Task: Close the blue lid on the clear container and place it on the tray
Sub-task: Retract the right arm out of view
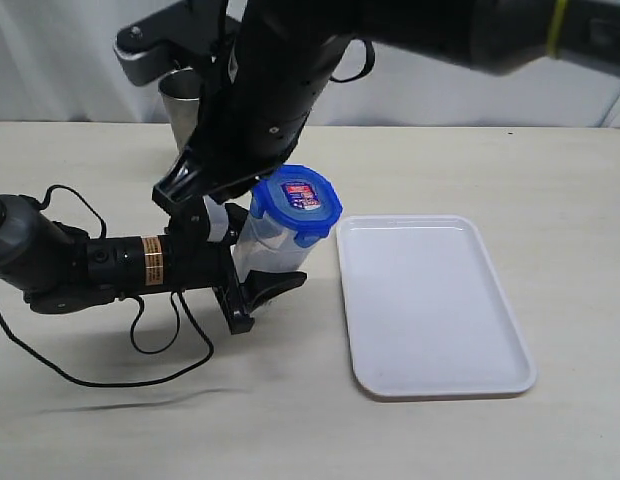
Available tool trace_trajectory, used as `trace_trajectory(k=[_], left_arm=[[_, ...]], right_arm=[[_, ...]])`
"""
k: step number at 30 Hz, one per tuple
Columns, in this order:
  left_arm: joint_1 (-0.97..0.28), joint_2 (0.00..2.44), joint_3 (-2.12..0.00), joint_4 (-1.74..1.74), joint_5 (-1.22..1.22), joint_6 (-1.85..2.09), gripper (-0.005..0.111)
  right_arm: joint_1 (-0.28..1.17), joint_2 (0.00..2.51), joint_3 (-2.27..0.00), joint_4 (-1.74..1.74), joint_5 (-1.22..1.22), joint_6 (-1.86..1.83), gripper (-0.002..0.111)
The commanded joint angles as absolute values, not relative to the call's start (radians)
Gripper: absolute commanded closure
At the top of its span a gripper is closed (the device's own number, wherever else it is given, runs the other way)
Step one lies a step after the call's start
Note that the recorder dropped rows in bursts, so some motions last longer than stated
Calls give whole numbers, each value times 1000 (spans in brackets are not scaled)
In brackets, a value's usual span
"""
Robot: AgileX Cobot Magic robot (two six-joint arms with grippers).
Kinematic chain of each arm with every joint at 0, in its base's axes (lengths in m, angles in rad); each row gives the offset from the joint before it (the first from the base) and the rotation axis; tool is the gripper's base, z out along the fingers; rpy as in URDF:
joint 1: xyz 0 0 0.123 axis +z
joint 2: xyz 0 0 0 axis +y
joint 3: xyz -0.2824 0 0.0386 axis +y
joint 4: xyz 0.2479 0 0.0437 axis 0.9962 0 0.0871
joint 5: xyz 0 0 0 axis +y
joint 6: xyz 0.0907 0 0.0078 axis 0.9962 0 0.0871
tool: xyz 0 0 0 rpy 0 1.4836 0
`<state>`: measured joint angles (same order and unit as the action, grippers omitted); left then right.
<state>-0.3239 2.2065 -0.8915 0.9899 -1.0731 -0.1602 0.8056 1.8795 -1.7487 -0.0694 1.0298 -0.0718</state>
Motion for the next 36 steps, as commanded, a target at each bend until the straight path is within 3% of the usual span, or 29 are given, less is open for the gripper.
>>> trace_trajectory(k=[1, 5, 10, 26, 36], left_arm=[[-325, 2204, -892, 1008, -1074, -156, 107], [-325, 2204, -892, 1012, -1082, -154, 107], [-325, 2204, -892, 1030, -1137, -154, 107], [-325, 2195, -892, 1034, -1221, -221, 107], [-325, 2195, -892, 1029, -1221, -225, 107]], right_arm=[[804, 1791, -1759, -65, 1038, -99, 76], [804, 1705, -1734, -76, 1019, -99, 79], [804, 1549, -1591, -113, 848, -101, 103], [804, 803, -691, -97, 0, -57, 104], [804, 249, -298, -40, -131, -57, 104]])
